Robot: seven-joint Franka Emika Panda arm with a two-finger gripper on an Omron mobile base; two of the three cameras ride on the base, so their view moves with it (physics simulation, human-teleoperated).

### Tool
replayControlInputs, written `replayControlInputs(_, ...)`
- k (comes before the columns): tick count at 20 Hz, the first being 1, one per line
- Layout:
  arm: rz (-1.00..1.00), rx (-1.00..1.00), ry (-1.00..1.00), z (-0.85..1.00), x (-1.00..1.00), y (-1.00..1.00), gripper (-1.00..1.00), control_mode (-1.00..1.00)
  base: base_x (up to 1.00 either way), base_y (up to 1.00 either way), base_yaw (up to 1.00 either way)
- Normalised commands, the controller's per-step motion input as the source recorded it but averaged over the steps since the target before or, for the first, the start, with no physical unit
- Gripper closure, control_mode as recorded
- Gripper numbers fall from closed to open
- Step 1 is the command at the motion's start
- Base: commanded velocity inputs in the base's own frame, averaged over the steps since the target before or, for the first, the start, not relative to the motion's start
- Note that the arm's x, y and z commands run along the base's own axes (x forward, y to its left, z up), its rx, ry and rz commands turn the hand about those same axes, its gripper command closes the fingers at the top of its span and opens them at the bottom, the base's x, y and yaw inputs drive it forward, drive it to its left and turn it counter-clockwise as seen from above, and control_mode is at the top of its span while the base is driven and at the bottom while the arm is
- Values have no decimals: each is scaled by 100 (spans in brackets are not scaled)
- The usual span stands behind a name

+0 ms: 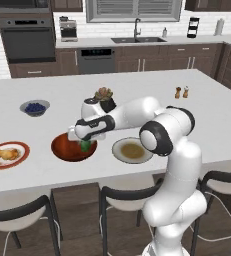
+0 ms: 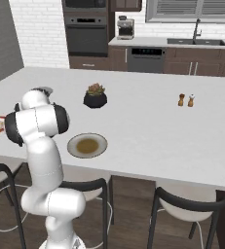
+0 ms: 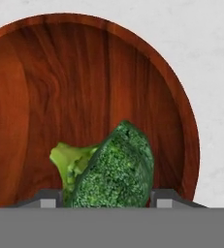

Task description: Pick the chicken drumstick and broccoli from their plates and place them in the bowl. Then put the bowl in the fridge.

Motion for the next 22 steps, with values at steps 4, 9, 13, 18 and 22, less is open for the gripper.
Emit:
replayControlInputs(4,0,0,-1,0,0,0,-100,-100,0,0,0)
replayControlInputs(9,0,0,-5,6,0,0,-100,-100,0,0,0)
replayControlInputs(13,0,0,-17,21,-4,0,-100,-100,0,0,0)
replayControlInputs(18,-2,0,-11,54,-31,-18,-100,-100,0,0,0)
replayControlInputs(22,-2,4,-5,29,-74,-87,-100,-100,0,0,0)
